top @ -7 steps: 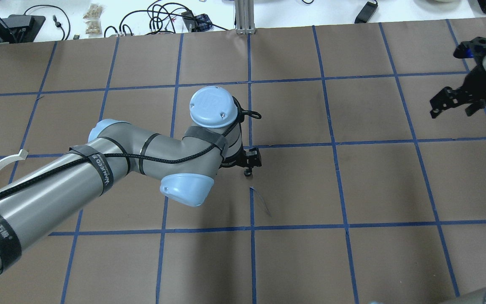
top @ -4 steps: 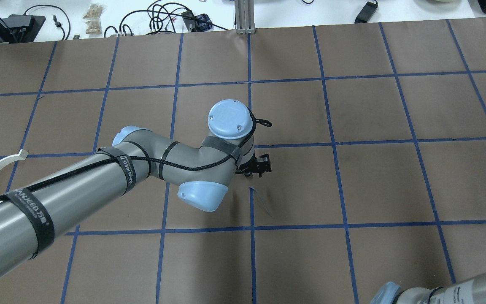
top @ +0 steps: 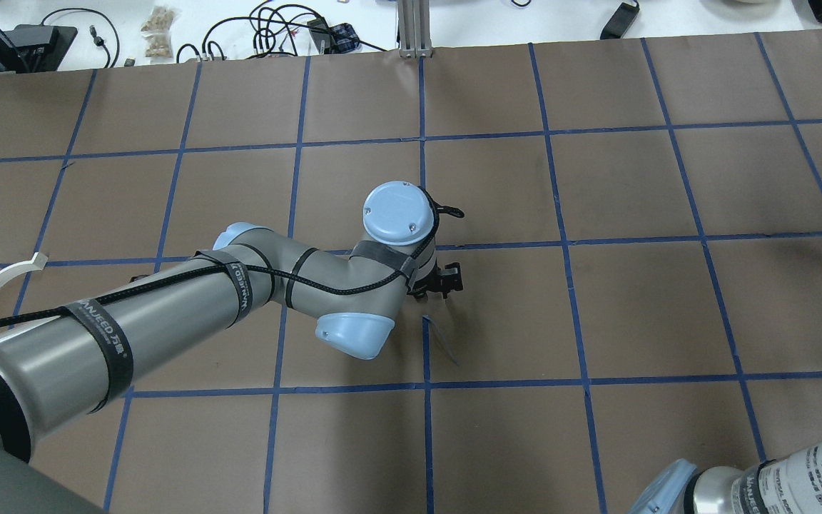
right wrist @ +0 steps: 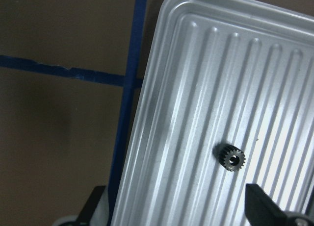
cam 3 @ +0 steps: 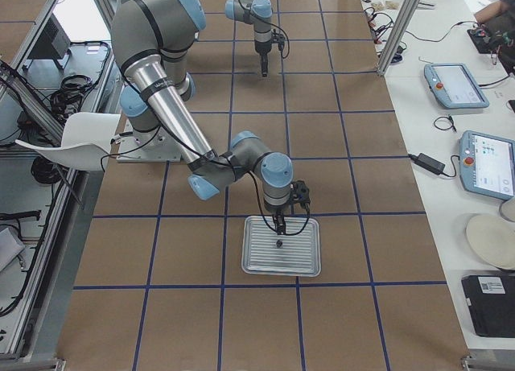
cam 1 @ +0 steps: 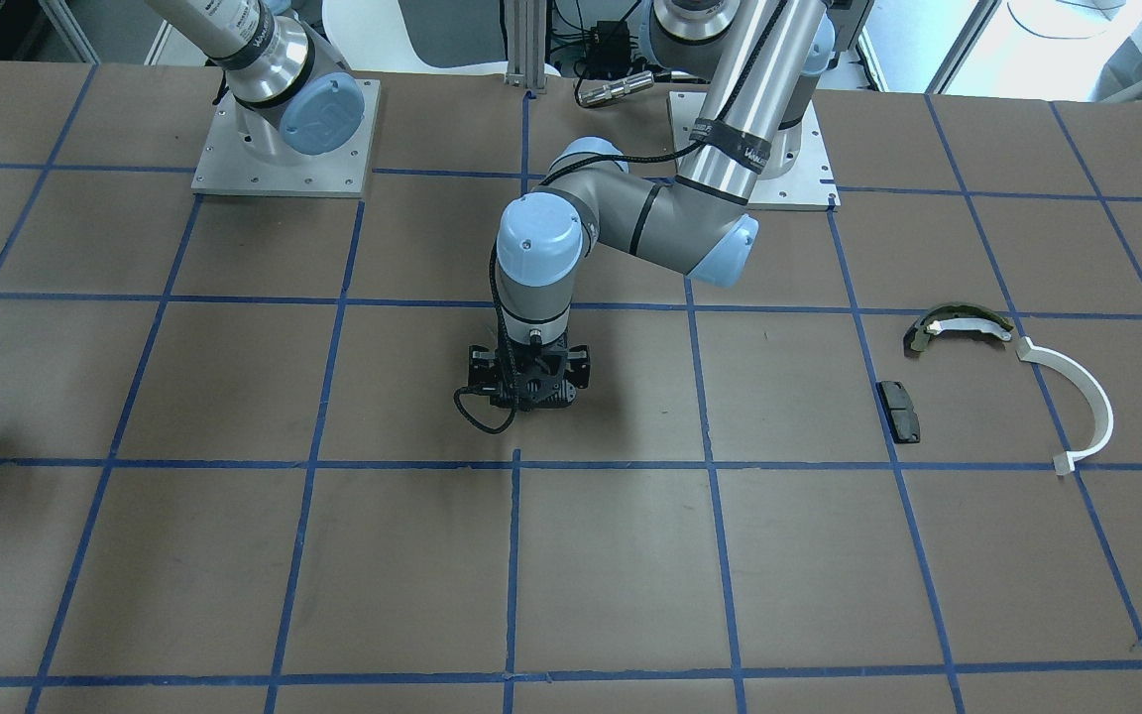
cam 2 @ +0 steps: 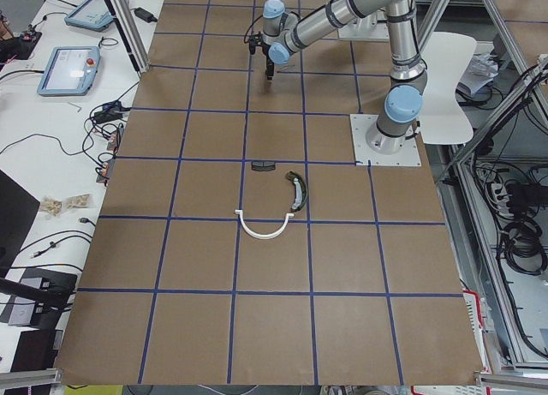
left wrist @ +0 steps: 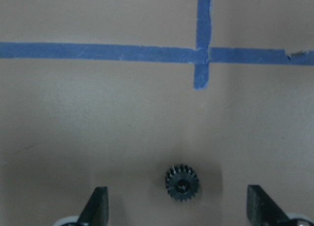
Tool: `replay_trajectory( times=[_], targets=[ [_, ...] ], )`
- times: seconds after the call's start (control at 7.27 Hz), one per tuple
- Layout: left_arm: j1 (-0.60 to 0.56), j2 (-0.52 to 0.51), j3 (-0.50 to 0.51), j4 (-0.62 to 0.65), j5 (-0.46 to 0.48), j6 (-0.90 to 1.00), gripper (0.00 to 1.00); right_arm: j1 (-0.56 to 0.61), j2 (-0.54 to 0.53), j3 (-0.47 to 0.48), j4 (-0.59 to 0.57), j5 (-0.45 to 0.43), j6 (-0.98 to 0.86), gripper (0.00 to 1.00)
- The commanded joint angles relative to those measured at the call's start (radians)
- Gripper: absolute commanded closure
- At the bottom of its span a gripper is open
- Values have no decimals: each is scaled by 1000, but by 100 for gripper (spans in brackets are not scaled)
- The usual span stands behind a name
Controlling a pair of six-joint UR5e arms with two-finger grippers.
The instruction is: Place bearing gear from tray to pile
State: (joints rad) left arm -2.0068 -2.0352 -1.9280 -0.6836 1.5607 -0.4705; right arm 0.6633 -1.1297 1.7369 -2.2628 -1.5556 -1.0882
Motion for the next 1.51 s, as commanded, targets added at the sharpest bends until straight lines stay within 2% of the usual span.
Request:
replay_trajectory(
  times=[0.0,0.14,0.28,0.41,0.55,0.69,0.83,1.1,1.24,1.38],
  targets=[
    [-1,-2,-2,7,-1,3,59,-14,94,-81,-7,2,-39,3],
    [-1,-3,-3,6,-1,3,82,-14,140,-132,-6,8,-41,4],
    [0,-5,-2,7,1,4,100,-14,163,-155,-4,11,-41,4],
    [0,-6,1,7,4,4,100,-14,165,-152,-3,8,-38,7],
    [5,9,3,7,10,10,100,-14,165,-151,2,8,-32,26],
    [22,33,12,4,12,21,100,-14,166,-149,2,8,-26,39],
    [83,53,36,-42,6,26,100,-14,169,-146,5,6,-22,42],
    [237,107,63,-236,19,167,100,-14,186,-143,5,-4,-35,45],
    [343,127,41,-282,37,297,100,-14,185,-145,6,-5,-33,62],
    [449,144,32,-289,59,399,100,-14,185,-145,9,-6,-33,91]
  ],
)
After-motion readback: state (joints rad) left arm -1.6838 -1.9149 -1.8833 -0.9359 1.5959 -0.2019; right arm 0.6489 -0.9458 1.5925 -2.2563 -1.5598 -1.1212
